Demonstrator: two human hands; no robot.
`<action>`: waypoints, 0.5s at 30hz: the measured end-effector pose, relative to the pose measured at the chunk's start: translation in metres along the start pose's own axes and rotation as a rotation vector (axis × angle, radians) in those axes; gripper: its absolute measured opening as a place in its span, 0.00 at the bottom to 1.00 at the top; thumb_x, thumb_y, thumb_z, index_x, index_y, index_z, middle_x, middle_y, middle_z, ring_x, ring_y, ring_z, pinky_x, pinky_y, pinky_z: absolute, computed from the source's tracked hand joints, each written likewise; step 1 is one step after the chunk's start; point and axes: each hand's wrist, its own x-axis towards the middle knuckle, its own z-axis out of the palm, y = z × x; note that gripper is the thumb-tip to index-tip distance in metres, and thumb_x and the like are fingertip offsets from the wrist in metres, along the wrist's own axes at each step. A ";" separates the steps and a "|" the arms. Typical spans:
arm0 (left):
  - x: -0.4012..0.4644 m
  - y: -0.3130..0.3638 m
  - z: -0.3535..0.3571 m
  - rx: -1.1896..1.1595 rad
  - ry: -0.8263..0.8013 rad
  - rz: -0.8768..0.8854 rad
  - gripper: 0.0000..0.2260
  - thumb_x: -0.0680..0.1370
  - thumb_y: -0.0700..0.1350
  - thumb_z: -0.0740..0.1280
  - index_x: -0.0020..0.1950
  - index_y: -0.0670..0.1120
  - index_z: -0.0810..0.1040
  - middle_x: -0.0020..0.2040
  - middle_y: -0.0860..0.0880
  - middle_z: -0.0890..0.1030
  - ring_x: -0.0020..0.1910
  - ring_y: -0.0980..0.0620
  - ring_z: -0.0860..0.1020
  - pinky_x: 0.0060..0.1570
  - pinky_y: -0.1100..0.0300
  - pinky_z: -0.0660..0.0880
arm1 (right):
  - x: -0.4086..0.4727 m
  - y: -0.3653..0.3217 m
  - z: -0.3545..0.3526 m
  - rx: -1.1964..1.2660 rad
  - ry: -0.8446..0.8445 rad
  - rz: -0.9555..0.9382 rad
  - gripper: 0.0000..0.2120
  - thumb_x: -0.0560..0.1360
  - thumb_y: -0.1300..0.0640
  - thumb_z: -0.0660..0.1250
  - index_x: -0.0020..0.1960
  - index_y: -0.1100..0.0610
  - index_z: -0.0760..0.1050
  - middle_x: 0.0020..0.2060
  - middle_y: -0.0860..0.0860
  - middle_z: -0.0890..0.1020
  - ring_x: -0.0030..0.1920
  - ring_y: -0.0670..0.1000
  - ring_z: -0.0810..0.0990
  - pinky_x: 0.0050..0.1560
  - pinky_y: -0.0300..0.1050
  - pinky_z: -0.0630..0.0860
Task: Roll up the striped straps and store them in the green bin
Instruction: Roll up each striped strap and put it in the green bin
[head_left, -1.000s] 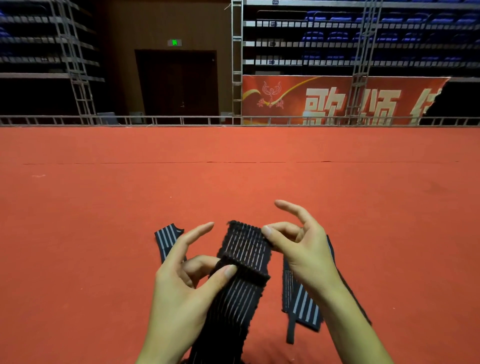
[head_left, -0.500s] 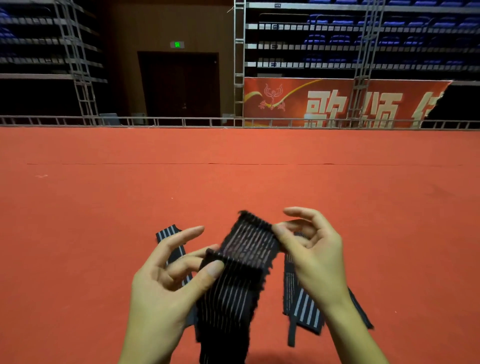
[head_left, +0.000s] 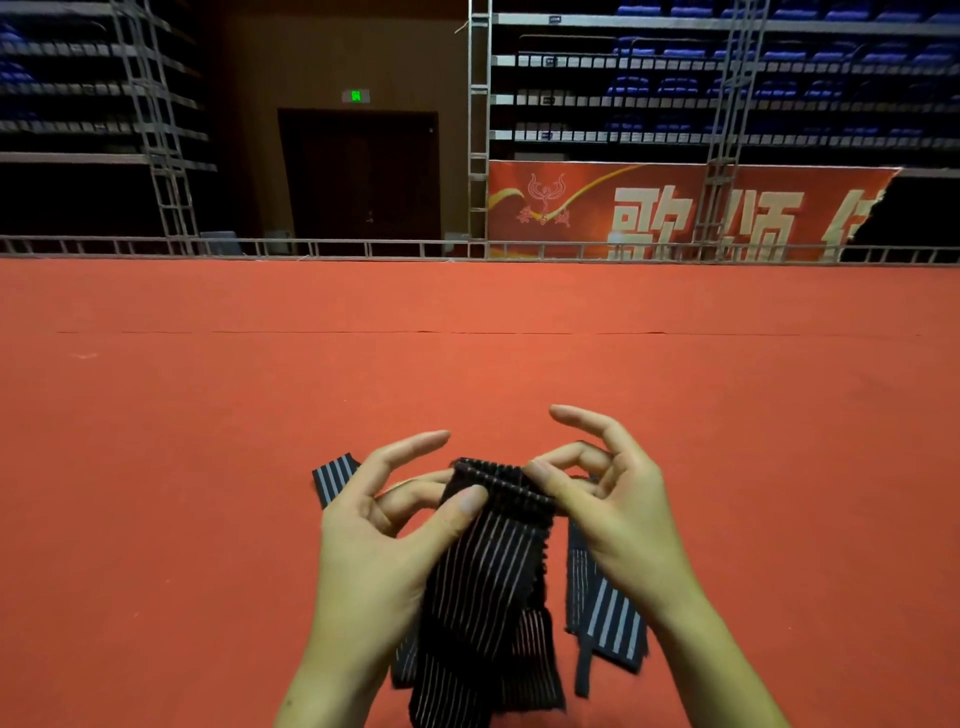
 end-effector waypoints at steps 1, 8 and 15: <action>0.001 -0.003 0.002 0.001 0.015 0.001 0.23 0.70 0.42 0.80 0.65 0.50 0.83 0.44 0.41 0.89 0.57 0.50 0.88 0.64 0.52 0.77 | -0.003 -0.003 0.003 0.023 -0.007 -0.001 0.24 0.78 0.61 0.76 0.71 0.51 0.74 0.46 0.56 0.88 0.43 0.56 0.89 0.50 0.47 0.85; 0.000 -0.015 0.005 -0.024 0.085 -0.035 0.22 0.72 0.41 0.80 0.65 0.51 0.84 0.45 0.42 0.90 0.55 0.48 0.88 0.58 0.56 0.81 | -0.013 -0.010 0.008 0.080 -0.034 0.000 0.24 0.77 0.60 0.76 0.71 0.52 0.76 0.47 0.58 0.88 0.47 0.59 0.90 0.54 0.52 0.86; -0.002 -0.021 0.006 -0.094 0.128 -0.083 0.14 0.72 0.38 0.79 0.57 0.47 0.89 0.47 0.42 0.90 0.46 0.44 0.90 0.43 0.60 0.84 | -0.021 -0.009 0.011 0.162 -0.037 -0.004 0.19 0.79 0.58 0.72 0.69 0.56 0.77 0.50 0.58 0.88 0.53 0.57 0.89 0.54 0.48 0.85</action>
